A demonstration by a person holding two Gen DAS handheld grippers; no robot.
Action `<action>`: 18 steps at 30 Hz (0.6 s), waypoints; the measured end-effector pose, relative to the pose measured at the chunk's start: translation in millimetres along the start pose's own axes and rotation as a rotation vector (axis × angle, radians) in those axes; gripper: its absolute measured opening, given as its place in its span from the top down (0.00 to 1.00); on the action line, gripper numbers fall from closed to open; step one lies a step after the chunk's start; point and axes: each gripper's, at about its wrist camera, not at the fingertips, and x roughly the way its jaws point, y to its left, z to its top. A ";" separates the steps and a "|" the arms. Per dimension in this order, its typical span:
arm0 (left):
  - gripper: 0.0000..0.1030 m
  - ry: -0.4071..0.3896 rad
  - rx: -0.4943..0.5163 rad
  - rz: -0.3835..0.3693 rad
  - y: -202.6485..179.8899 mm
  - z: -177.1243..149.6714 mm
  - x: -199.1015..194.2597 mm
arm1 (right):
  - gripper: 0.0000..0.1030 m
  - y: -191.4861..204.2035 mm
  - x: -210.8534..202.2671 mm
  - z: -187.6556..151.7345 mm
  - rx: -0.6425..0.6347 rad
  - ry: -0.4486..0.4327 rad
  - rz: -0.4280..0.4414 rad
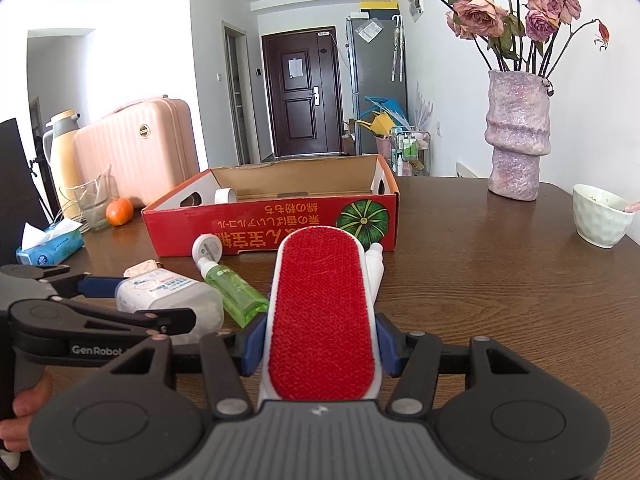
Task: Organize rigid objects
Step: 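Lift the lint roller with the right tool while the left tool grasps the wet-wipe pack, then carry the lint roller and wet-wipe pack over the red box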
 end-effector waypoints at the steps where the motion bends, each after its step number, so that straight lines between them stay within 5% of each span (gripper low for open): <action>1: 0.20 -0.008 -0.003 0.007 -0.1 0.2 -2.5 | 0.47 -0.1 -0.3 0.0 0.000 -0.001 0.001; 18: 0.20 -0.121 -0.095 0.079 0.4 4.0 -42.0 | 0.47 6.0 -9.1 11.5 -0.002 -0.033 0.026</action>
